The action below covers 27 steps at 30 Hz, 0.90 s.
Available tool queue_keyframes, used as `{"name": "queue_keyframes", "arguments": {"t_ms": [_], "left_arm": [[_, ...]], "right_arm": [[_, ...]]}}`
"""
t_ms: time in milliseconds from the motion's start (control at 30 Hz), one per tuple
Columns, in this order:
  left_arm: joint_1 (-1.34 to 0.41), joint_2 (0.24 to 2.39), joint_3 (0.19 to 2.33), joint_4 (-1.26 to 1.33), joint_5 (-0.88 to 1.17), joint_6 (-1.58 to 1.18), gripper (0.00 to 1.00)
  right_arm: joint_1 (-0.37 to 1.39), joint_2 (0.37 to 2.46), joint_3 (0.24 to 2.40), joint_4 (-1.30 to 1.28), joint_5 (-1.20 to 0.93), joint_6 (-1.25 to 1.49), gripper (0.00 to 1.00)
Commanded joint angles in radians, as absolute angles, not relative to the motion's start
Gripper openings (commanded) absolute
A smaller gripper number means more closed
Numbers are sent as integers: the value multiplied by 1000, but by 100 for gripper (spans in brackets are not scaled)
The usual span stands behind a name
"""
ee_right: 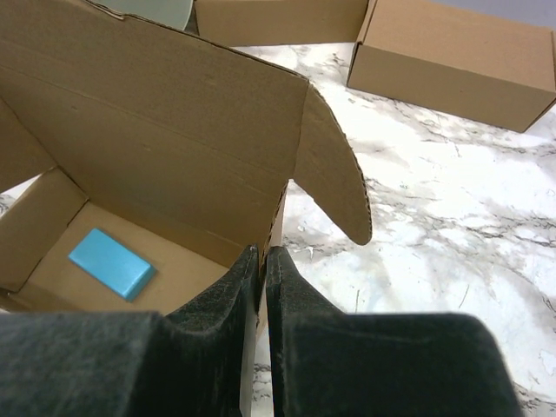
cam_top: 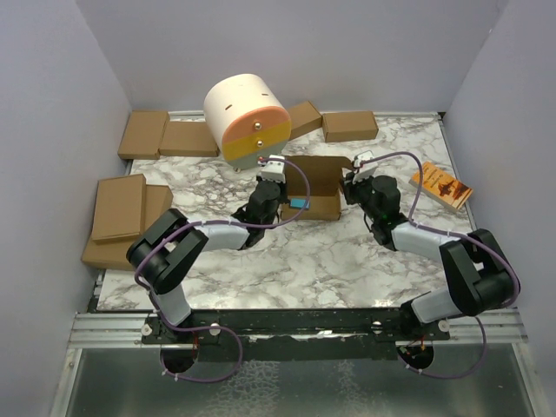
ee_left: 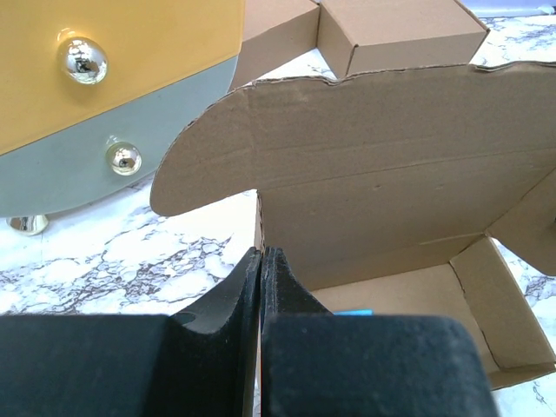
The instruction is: Fold the paper box
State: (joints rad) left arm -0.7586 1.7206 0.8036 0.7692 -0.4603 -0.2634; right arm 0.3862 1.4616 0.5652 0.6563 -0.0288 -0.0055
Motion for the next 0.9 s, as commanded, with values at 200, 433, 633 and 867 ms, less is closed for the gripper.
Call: {"name": "queue_keyframes", "arguments": {"t_ms": [200, 433, 633, 867], "left_arm": [[-777, 1703, 748, 689, -385, -314, 0], [-782, 1672, 740, 676, -377, -327, 0], [-784, 1664, 741, 662, -367, -337, 0], [-785, 1648, 732, 646, -358, -330, 0]], "right_arm": [[416, 1405, 577, 485, -98, -24, 8], [416, 1390, 602, 395, -115, 30, 8], [417, 1382, 618, 374, -135, 76, 8], [420, 1359, 645, 332, -168, 104, 8]]}}
